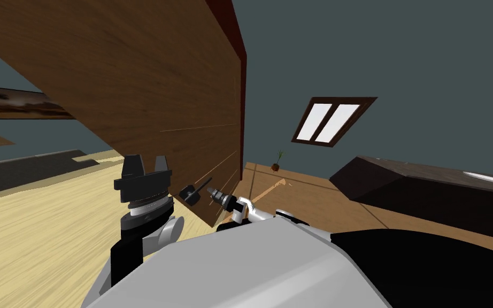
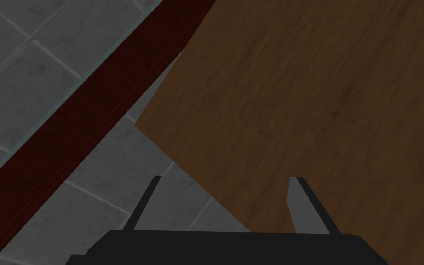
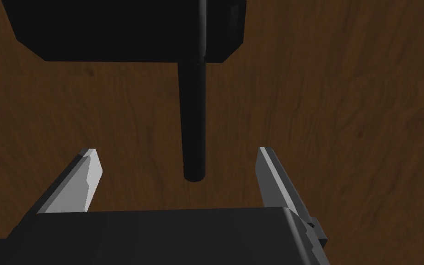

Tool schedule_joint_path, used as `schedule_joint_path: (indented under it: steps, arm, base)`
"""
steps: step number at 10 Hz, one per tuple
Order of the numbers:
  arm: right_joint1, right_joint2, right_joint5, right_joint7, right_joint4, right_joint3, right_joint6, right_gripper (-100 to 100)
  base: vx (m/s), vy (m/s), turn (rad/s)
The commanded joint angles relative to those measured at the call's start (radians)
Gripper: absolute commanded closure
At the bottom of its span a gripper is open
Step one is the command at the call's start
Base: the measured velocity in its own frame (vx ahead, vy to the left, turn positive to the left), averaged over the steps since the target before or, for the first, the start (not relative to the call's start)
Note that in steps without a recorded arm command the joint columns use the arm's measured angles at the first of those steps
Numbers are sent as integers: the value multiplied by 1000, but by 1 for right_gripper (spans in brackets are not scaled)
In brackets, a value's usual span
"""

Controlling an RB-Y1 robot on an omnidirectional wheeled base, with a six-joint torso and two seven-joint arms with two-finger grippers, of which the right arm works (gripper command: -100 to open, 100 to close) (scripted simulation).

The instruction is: Push the door open

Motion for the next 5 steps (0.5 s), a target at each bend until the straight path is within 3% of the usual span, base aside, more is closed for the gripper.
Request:
schedule_joint_path:
  steps: [1, 2, 5]
  arm:
    - [4, 10, 1, 12, 7, -26, 6, -100]
    - [3, 8, 1, 8, 8, -16, 1, -100]
    - [2, 3, 4, 17, 18, -27, 1, -100]
  base:
    - [-194, -115, -99]
    - [-90, -54, -13]
    - [72, 121, 23]
